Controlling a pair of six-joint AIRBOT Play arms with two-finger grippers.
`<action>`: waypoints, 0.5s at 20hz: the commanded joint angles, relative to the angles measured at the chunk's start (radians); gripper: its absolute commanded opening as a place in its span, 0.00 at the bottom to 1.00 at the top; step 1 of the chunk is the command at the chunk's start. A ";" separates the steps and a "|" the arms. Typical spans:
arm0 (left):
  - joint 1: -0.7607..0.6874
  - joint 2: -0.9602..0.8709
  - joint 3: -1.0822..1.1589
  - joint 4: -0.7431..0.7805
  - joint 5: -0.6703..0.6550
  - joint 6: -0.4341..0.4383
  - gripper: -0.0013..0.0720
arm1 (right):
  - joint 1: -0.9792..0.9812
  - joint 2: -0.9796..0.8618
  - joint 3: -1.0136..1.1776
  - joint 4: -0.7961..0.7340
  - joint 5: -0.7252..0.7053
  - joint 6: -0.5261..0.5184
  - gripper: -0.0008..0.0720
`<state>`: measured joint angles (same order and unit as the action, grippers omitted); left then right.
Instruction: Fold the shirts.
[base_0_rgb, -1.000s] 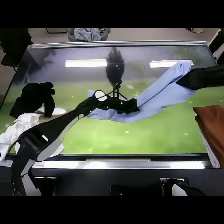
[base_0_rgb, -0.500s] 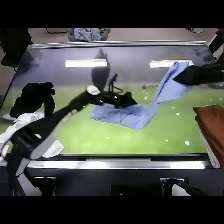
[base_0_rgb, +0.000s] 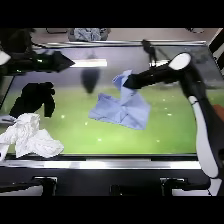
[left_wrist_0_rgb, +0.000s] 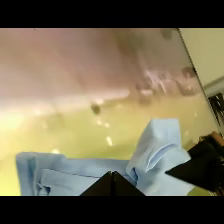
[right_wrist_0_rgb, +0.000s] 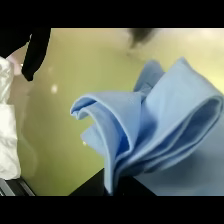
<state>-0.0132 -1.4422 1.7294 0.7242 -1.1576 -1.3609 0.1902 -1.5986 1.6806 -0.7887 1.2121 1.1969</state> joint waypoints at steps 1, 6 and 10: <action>0.125 0.101 0.000 0.033 -0.041 0.001 0.06 | 0.107 -0.118 0.000 0.038 -0.073 0.024 0.08; 0.130 0.104 -0.037 0.044 -0.041 0.000 0.06 | 0.064 -0.140 0.011 0.062 -0.076 -0.028 0.97; 0.131 0.103 -0.101 0.044 -0.040 0.023 0.06 | -0.169 -0.063 0.015 -0.244 0.203 -0.010 0.96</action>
<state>0.1120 -1.3426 1.6646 0.7650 -1.1965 -1.3518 0.1444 -1.6943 1.6932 -0.8349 1.2312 1.1786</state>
